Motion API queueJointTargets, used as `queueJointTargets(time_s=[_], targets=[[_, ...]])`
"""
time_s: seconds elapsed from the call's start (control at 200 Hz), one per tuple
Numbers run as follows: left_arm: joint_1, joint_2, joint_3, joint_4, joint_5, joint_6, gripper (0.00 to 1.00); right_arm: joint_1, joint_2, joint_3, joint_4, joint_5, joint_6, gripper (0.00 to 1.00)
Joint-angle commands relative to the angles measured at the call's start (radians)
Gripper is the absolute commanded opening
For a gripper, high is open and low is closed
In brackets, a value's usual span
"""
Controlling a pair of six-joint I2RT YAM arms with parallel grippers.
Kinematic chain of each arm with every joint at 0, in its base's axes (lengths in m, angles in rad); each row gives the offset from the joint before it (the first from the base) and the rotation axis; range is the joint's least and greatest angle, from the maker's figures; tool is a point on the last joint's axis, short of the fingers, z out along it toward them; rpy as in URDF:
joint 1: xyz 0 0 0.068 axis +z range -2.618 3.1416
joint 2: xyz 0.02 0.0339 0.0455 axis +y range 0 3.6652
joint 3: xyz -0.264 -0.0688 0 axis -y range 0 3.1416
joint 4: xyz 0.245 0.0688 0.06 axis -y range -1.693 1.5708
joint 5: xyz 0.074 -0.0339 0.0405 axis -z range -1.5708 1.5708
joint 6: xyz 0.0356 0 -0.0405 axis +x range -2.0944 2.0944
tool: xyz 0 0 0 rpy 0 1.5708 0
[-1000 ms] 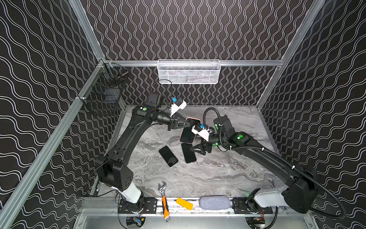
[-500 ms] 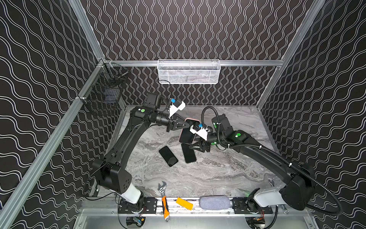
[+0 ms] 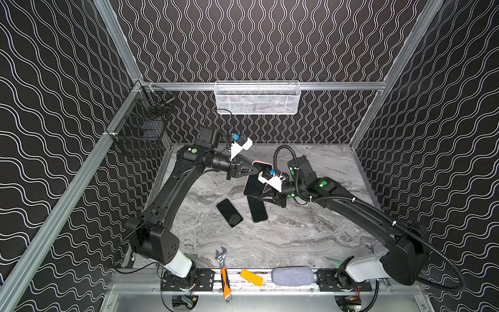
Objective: Take the phone out of the phone case
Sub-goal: Remove the phone case from the phone.
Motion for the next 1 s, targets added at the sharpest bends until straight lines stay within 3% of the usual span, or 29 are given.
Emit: queueJointTargets(time_s=[0.0,0.29,0.996], targets=[[-0.003,0.001,0.014,0.022,0.094,0.01,0.0,0.008,0.001,0.008,-0.009,-0.001,0.019,0.18],[-0.003,0.005,0.011,0.022,0.128,0.012,0.0,0.051,-0.022,-0.027,0.054,0.029,0.037,0.12],[-0.011,-0.011,0.009,0.021,0.2,-0.009,0.0,0.11,-0.062,-0.143,0.2,0.274,-0.001,0.15]])
